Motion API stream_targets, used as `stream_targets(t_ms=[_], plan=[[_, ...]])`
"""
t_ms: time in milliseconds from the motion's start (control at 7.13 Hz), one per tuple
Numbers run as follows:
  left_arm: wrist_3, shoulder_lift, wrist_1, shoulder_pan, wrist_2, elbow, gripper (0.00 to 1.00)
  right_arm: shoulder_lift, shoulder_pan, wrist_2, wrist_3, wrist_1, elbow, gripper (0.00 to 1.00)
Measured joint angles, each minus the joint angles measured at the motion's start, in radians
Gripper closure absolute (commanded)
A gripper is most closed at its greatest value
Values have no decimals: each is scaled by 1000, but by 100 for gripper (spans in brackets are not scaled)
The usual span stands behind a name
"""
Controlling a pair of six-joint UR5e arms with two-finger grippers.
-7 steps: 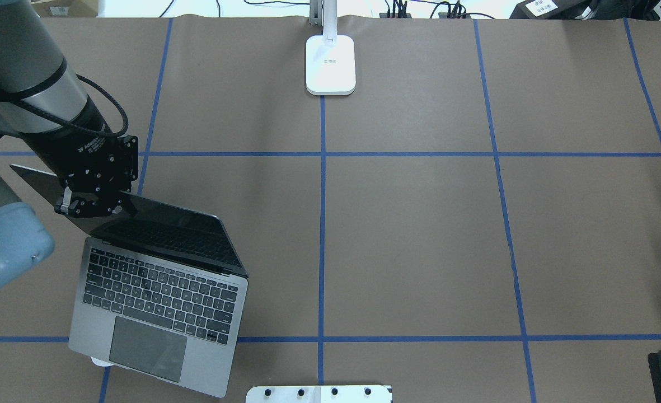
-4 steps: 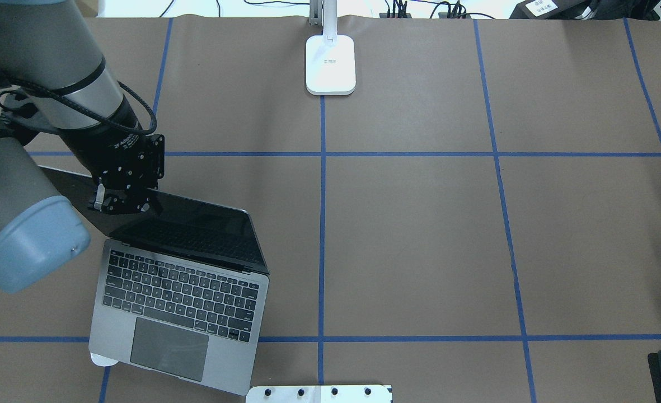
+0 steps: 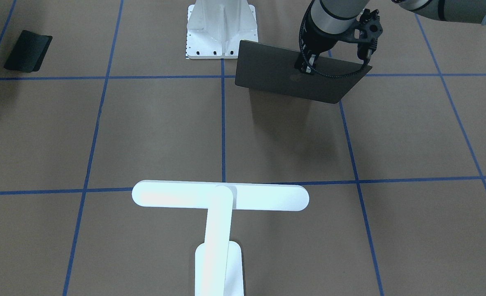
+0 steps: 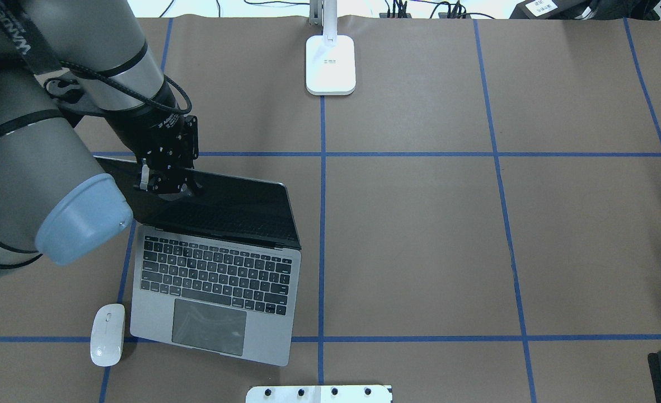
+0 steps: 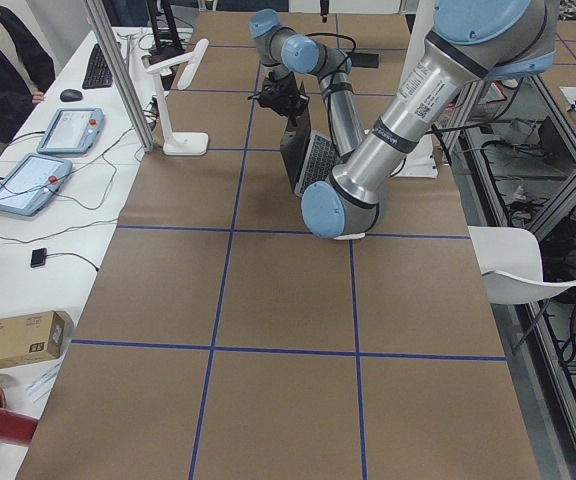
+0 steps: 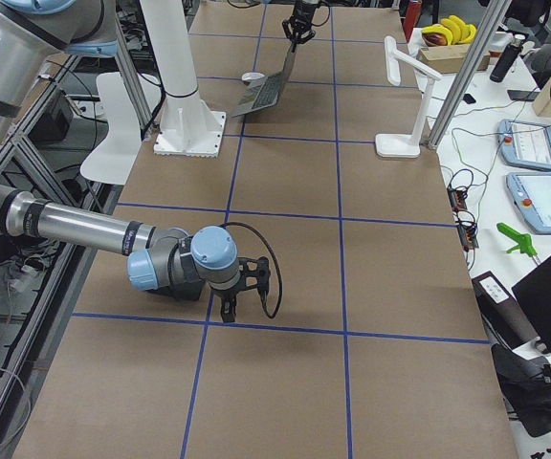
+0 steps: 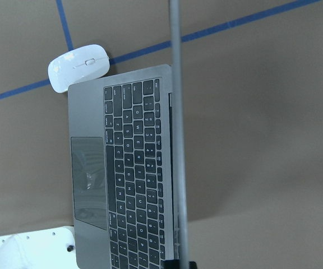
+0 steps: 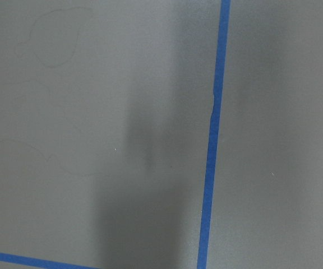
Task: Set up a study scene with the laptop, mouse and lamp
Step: 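Slide the laptop with the left gripper toward the white lamp base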
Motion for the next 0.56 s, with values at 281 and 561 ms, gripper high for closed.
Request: stream_targets(t_ms=[281,561], plan=[[-60,-25,-90,1,0,69,100,-1,0,1,2,-1,0,0],[-101,-71,-128,2,1,137,100,0,0,1,5,-2,-1,0]])
